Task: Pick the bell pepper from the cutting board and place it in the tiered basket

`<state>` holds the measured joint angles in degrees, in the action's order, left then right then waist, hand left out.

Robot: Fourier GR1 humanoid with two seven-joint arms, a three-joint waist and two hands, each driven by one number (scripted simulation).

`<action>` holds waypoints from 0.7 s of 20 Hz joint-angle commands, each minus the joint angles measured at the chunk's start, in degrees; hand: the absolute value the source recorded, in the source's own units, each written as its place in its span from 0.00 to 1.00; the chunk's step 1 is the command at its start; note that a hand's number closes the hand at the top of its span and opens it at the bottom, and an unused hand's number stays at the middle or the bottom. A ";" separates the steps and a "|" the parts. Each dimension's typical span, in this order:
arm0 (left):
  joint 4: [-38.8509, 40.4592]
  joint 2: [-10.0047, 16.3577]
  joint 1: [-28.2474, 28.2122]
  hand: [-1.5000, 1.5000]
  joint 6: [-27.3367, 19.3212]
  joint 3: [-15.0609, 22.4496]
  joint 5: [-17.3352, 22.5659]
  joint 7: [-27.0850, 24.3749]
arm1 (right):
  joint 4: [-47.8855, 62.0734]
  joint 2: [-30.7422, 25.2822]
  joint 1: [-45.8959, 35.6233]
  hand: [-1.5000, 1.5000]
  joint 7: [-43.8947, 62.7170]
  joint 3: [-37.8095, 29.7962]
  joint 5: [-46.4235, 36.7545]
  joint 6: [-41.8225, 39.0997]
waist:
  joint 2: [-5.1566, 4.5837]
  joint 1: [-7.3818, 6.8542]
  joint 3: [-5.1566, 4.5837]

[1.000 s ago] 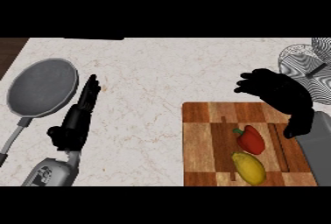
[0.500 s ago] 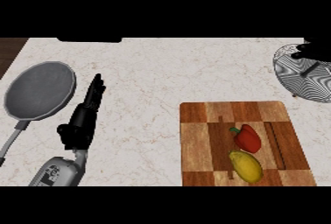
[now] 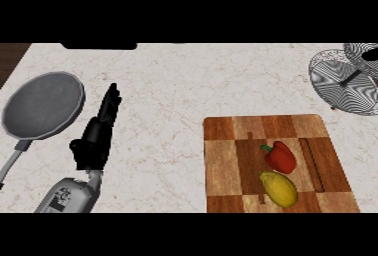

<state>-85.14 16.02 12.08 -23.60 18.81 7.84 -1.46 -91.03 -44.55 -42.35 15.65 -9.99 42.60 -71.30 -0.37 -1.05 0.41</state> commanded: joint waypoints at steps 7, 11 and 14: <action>-1.55 -0.35 -1.35 0.50 -0.73 0.56 -1.54 0.50 | -15.06 6.21 6.78 0.00 -4.07 -2.65 -13.77 -13.98 | -0.33 -0.73 -0.01; 1.10 -1.30 1.51 0.50 -0.31 -0.27 -1.68 0.20 | -20.73 9.47 7.20 0.00 -3.75 -0.77 -17.76 -14.02 | -0.35 -0.34 -0.15; -0.88 -1.57 2.42 0.50 -0.66 0.27 -2.05 2.66 | -21.43 5.59 8.97 0.00 -4.71 0.19 -19.20 -14.03 | -0.37 -0.33 -0.08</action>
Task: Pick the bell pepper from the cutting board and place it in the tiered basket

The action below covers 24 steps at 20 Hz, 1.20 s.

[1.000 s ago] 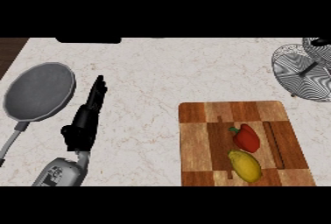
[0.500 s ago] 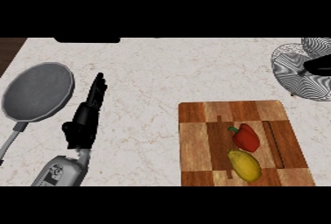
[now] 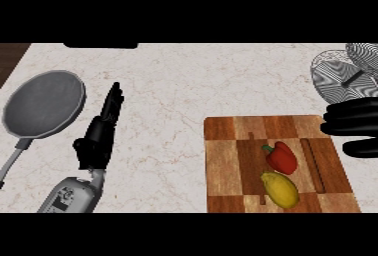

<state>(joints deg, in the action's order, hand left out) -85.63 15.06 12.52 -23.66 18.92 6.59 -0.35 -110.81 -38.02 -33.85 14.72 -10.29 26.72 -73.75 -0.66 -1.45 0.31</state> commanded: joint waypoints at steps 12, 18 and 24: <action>-1.27 -2.15 -0.03 0.50 -1.11 2.02 -2.86 1.12 | -7.98 -0.32 3.07 0.00 -6.96 1.56 -15.54 -11.62 | -0.34 -0.88 0.17; -1.18 -0.23 0.06 0.50 1.52 -0.79 -0.74 0.11 | -11.43 1.09 4.15 0.00 -10.16 2.05 -21.42 -10.09 | -0.54 -1.16 0.20; -0.57 -1.49 1.60 0.50 0.79 0.03 -1.95 1.49 | -14.82 1.44 1.23 0.00 -13.93 5.77 -24.62 -7.49 | -0.66 -1.85 0.18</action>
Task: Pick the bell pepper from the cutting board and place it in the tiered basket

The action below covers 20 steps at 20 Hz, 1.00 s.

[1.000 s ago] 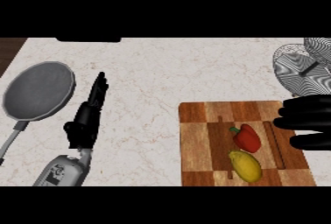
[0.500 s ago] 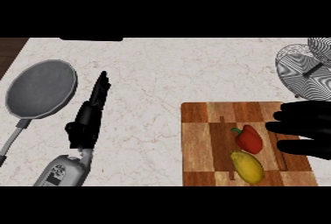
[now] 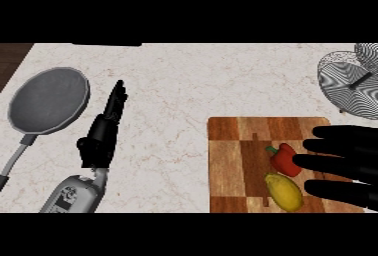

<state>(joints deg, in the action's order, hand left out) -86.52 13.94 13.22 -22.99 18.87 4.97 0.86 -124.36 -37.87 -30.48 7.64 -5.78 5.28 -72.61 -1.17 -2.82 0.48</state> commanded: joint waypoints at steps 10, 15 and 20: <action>-0.32 -1.22 0.00 0.50 -0.26 0.68 -1.24 0.73 | -1.18 0.51 0.47 0.00 -11.35 4.91 -16.52 -1.06 | -0.41 -0.64 0.10; 0.83 -0.47 0.72 0.50 1.50 -1.26 0.17 -0.77 | 2.37 -1.87 1.21 0.00 -15.33 9.58 -22.31 3.52 | -0.67 -1.05 0.01; 1.14 -0.83 2.08 0.50 1.22 -1.30 -0.44 0.67 | 4.93 -6.01 4.27 0.00 -23.22 15.12 -27.50 10.43 | -0.48 -0.11 0.03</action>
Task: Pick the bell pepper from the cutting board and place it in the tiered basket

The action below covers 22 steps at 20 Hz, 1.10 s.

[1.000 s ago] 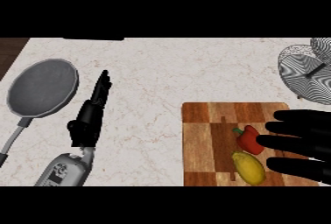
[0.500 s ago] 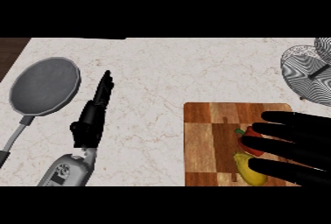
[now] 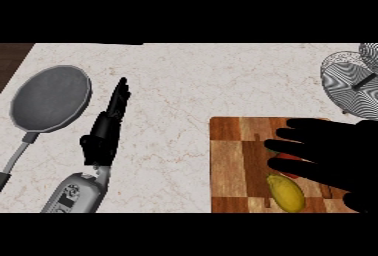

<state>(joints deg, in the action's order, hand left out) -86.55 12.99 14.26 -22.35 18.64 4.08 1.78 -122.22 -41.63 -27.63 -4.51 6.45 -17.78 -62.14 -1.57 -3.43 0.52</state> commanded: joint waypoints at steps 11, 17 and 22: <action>-0.24 1.30 -1.98 0.50 2.11 -2.45 1.09 -1.24 | 20.03 -10.72 3.53 0.00 -35.13 16.92 -21.10 24.36 | 0.70 0.80 -0.30; -1.56 0.22 -3.19 0.50 0.47 -1.90 -1.68 0.50 | 33.14 -7.00 -0.53 0.00 -42.59 22.27 -26.38 32.54 | 1.27 1.95 -0.49; -2.91 -2.27 -5.70 0.50 -0.16 -0.87 -3.19 -0.28 | 38.17 -4.47 -1.57 0.00 -44.32 24.44 -31.37 35.99 | 1.50 2.65 -0.52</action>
<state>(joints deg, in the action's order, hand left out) -87.43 12.43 10.46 -21.50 16.44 2.56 1.04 -87.82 -48.03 -27.10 -43.70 29.69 -46.14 -23.31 -0.32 -1.26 0.06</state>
